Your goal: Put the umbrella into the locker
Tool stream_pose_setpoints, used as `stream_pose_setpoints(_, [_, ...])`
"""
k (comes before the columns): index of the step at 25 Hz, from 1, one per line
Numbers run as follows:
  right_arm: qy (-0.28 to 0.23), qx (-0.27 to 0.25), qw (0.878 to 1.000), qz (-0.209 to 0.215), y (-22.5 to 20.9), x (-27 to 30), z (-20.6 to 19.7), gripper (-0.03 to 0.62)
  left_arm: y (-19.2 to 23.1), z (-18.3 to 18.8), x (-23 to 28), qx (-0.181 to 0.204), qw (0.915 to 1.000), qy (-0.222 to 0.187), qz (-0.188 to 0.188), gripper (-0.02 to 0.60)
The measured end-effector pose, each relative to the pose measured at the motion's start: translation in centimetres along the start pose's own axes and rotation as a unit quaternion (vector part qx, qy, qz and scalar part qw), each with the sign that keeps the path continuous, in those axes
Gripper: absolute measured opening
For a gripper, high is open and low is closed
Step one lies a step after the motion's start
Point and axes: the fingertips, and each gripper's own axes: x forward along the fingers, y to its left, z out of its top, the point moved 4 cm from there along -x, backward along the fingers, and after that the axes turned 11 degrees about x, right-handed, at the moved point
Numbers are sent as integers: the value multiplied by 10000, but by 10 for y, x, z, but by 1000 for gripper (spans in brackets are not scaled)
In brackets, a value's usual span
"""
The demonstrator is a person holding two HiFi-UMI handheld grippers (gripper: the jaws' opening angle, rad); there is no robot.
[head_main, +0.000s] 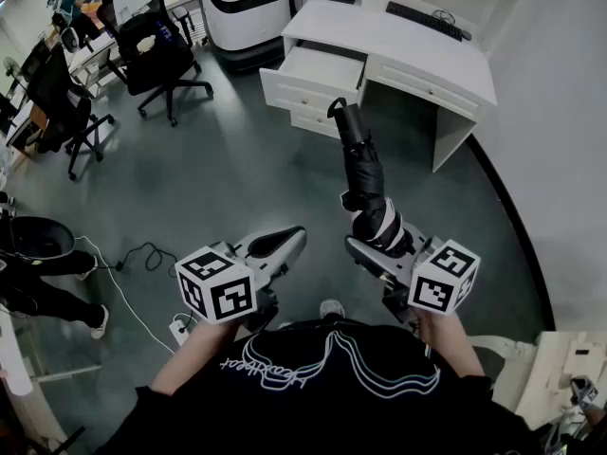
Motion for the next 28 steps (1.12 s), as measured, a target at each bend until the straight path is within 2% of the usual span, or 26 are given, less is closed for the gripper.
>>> stream_pose_setpoints(7, [-11,-131,9999,5,-11,-11,13,239,-4,9,16,32,10000,-65,35,5])
stream_pose_setpoints(16, [-108,-327,9994,49,-48,-35,52,244,-6,39,71,275,9993,-255,72,5])
stream_pose_setpoints(28, [-196,-353,9992,38,-89,-54,75,249,-6,48,129,360,9993,-129,-32,6])
